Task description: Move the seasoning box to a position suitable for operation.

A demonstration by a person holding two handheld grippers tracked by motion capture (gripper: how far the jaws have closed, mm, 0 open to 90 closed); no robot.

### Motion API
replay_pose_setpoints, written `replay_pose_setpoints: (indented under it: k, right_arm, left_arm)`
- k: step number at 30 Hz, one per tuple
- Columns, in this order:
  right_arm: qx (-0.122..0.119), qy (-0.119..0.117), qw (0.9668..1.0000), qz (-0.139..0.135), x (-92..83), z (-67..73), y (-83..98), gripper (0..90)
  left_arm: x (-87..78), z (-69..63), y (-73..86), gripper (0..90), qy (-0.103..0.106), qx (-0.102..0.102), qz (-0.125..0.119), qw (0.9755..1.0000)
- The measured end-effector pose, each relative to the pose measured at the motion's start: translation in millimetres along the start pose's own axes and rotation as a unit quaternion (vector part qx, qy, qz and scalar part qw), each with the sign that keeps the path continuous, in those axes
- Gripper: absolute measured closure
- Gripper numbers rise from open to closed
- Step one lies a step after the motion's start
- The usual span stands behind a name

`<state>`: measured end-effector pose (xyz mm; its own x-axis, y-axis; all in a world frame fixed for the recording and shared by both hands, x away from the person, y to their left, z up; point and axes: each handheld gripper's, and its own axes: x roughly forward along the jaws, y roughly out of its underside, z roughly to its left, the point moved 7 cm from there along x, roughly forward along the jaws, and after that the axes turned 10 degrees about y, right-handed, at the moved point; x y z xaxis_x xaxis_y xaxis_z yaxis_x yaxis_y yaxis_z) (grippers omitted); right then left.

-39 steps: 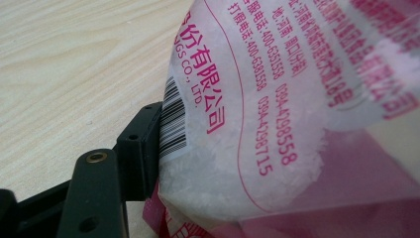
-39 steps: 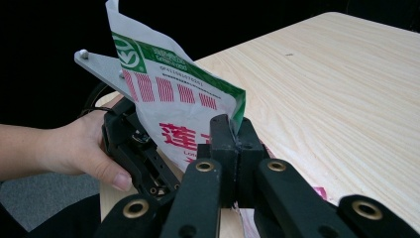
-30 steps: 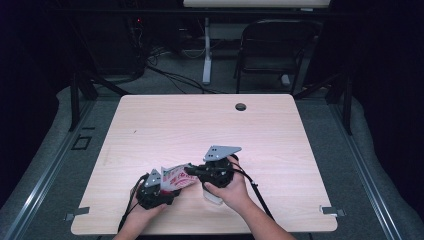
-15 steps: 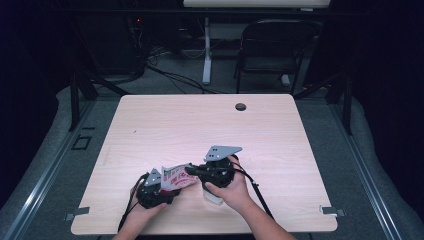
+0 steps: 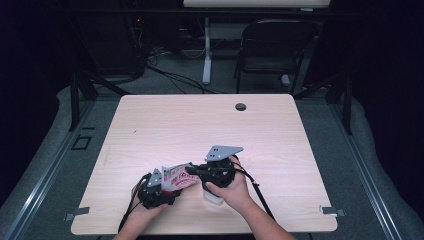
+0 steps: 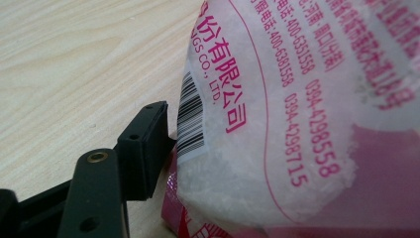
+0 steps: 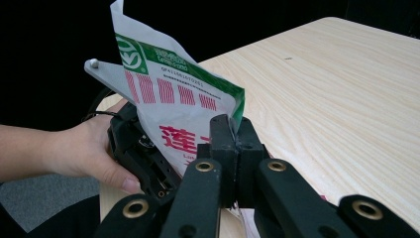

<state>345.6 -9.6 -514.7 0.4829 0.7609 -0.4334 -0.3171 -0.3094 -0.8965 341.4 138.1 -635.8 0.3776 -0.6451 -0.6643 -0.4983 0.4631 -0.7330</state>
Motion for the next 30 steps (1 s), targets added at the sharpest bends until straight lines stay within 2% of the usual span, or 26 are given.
replay_pose_setpoints:
  k: [2, 13, 17, 21, 28, 30]
  right_arm:
    - [0.002, 0.0, 1.0, 0.0, 0.3, -0.1, 0.0, 89.8]
    - [0.003, 0.004, 1.0, 0.0, -0.1, -0.6, -0.2, 89.8]
    - [0.001, 0.006, 1.0, 0.001, -0.7, -1.2, 0.1, 89.8]
    - [0.0, 0.006, 1.0, 0.002, -1.3, -1.5, 0.3, 89.8]
    - [-0.005, 0.013, 0.9999, 0.002, -2.7, -2.0, 0.6, 89.7]
    - [-0.007, 0.013, 0.9999, 0.002, -3.7, -1.5, 0.9, 89.7]
  left_arm:
    - [0.2, -0.3, -0.3, 39.9, -0.004, 0.007, 0.002, 1.0]
    - [0.9, -2.1, -1.3, 51.0, 0.0, 0.012, 0.0, 0.9999]
    - [0.9, -3.0, -1.9, 57.0, -0.003, 0.022, 0.0, 0.9997]
    - [1.1, -3.6, -2.4, 59.3, -0.005, 0.03, 0.0, 0.9996]
    - [1.1, -4.3, -3.9, 61.3, -0.009, 0.03, 0.0, 0.9995]
    - [1.0, -4.4, -4.5, 61.8, -0.016, 0.03, -0.002, 0.9994]
